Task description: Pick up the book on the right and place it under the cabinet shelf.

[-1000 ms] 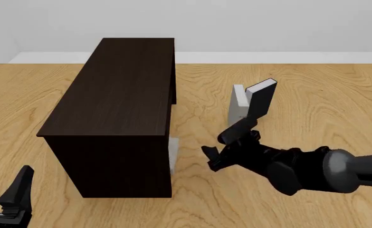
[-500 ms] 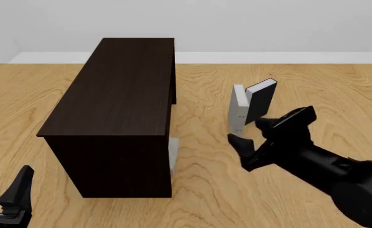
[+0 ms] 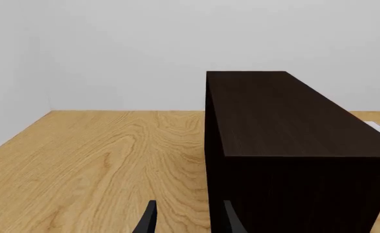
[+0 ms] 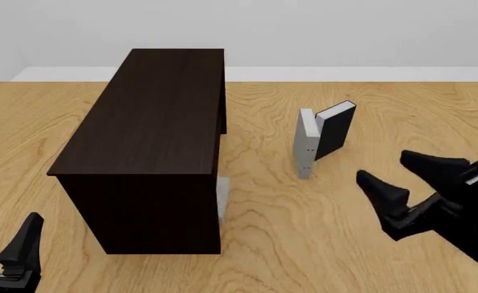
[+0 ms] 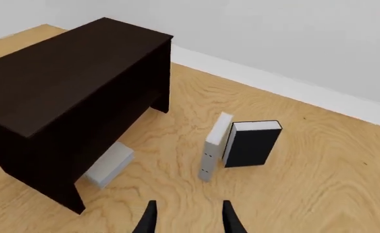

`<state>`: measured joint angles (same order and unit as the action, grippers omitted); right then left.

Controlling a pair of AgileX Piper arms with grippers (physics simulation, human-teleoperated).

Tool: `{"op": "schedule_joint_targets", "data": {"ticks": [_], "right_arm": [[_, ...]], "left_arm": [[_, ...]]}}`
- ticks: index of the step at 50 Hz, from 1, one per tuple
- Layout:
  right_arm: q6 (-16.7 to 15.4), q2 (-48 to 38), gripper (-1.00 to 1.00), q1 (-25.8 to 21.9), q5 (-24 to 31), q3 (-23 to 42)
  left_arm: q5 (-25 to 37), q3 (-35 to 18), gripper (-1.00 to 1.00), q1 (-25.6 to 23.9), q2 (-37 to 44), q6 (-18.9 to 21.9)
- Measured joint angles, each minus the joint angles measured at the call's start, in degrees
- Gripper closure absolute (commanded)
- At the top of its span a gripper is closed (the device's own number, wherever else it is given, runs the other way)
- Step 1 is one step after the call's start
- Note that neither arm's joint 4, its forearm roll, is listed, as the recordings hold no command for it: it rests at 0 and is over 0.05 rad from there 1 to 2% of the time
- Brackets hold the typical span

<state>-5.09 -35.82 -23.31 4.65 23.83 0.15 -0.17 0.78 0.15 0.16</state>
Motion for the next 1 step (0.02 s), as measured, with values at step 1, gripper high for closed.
{"op": "schedule_joint_targets", "data": {"ticks": [1], "right_arm": [[0.0, 1.3, -1.00, 0.5, 0.8, -0.1]], "left_arm": [[0.0, 0.0, -1.00, 0.0, 0.0, 0.0]]}}
